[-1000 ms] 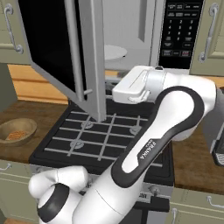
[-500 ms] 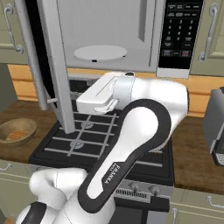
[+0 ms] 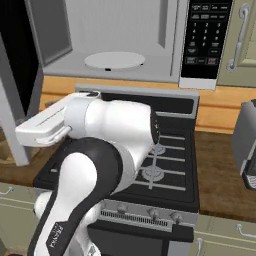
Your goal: Open the microwave, place the bowl with waffle inside the microwave, then close the microwave door and turn it on.
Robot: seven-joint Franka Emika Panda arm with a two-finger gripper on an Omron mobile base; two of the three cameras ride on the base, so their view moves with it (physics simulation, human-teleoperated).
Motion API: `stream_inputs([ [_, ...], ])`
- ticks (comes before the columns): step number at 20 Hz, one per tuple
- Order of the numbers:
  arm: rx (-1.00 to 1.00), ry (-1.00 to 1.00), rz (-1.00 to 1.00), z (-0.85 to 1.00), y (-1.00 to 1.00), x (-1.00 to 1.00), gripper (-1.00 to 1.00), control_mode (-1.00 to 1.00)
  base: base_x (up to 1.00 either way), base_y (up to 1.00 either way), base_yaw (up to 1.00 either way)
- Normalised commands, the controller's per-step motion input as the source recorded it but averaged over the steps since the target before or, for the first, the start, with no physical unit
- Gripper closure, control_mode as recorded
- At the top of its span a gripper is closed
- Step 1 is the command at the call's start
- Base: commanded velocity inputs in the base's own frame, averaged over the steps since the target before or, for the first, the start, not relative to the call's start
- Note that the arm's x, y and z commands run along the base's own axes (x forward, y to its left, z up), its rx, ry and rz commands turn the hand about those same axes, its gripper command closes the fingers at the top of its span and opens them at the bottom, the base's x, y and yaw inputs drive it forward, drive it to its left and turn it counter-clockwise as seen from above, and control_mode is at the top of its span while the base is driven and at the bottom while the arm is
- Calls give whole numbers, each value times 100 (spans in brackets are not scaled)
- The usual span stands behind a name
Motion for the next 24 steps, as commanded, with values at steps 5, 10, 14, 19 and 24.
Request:
stream_inputs([
  [5, -7, 0, 0, -1, 99, -44, -100, -100, 0, 0, 0],
  [10, -8, 0, 0, 0, 100, -39, -100, -100, 0, 0, 0],
  [14, -8, 0, 0, 0, 99, -29, -100, -100, 0, 0, 0],
  [19, -7, 0, 0, 0, 87, -22, -100, -100, 0, 0, 0],
  [24, -3, 0, 0, 0, 70, -15, -100, -100, 0, 0, 0],
])
